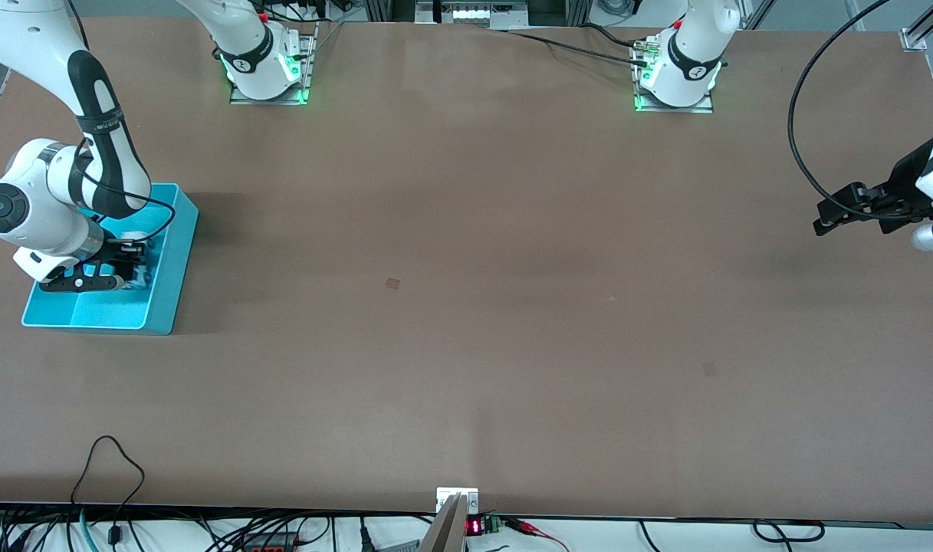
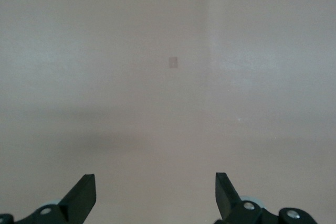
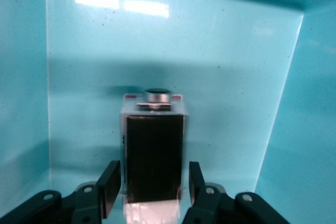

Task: Wind and store white jeep toy

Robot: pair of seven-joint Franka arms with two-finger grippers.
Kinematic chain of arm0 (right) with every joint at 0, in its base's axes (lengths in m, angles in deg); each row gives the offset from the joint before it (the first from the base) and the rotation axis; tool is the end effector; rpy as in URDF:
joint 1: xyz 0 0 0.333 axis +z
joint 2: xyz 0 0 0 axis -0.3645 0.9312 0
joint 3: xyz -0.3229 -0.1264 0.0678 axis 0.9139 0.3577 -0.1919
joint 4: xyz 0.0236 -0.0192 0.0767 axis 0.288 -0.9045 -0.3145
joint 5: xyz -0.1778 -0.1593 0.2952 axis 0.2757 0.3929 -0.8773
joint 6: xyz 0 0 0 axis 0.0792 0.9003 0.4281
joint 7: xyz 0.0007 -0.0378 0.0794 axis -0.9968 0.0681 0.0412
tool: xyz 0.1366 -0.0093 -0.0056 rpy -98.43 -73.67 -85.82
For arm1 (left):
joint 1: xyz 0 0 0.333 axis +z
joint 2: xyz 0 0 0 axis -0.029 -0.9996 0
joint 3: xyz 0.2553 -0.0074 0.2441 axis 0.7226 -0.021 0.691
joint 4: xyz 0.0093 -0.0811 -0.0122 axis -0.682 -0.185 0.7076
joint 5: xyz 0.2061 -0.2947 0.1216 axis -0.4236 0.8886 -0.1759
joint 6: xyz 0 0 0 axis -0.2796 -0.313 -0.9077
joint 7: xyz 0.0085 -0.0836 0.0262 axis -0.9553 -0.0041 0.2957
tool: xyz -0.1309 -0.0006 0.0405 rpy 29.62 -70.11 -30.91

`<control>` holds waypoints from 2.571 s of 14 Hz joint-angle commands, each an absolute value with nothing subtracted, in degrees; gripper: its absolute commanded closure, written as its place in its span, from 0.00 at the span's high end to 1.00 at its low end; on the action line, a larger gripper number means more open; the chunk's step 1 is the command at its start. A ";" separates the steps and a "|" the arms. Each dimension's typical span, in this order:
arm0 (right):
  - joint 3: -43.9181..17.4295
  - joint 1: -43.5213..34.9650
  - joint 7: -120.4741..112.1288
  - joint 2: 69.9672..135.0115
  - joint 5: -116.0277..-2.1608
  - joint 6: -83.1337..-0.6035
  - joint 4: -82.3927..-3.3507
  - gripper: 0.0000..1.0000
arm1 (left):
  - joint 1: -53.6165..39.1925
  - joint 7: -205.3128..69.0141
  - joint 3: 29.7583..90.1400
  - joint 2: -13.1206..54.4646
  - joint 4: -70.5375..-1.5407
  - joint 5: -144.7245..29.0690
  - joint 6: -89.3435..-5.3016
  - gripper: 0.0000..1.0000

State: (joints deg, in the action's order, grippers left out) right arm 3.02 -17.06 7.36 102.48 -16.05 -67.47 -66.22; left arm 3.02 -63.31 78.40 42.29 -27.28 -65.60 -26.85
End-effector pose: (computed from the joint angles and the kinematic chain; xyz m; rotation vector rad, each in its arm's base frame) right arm 0.5474 -0.1712 0.2372 2.9456 0.1404 -0.1755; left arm 0.5749 0.0130 0.5966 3.1191 0.0899 0.0449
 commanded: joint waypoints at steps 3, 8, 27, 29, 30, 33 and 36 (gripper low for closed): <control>2.75 -17.51 7.06 102.32 -16.18 -68.19 -66.54 0.84 | 3.86 -63.28 77.66 42.78 -26.59 -64.53 -25.52 1.00; 2.75 -17.25 7.41 100.48 -16.18 -67.40 -66.37 1.00 | 3.77 -62.67 77.57 42.78 -26.33 -65.06 -26.13 1.00; -2.78 -13.03 3.62 87.40 -17.94 -18.73 -33.85 1.00 | 3.42 -62.58 77.48 42.95 -26.41 -65.06 -23.68 1.00; -6.11 -13.38 2.84 84.84 -19.35 -15.48 -33.85 1.00 | 3.42 -62.58 77.48 42.95 -26.41 -65.06 -23.68 1.00; -7.69 -13.81 2.14 84.48 -19.35 -14.33 -34.20 1.00 | 3.42 -62.58 77.48 42.95 -26.41 -65.06 -23.68 1.00; -14.80 -20.38 0.03 81.67 -19.26 -12.12 -35.51 1.00 | 3.51 -62.58 77.48 42.95 -26.41 -65.06 -23.68 1.00; -15.27 -20.94 -0.33 81.57 -18.82 -12.21 -35.52 1.00 | 3.51 -62.58 77.48 42.95 -26.41 -65.06 -23.68 1.00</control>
State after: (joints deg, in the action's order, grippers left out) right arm -13.77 -19.20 0.40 82.69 -18.69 -12.55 -34.22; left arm 3.01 -63.26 77.78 42.36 -26.93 -65.59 -24.79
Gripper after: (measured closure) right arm 0.000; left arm 0.000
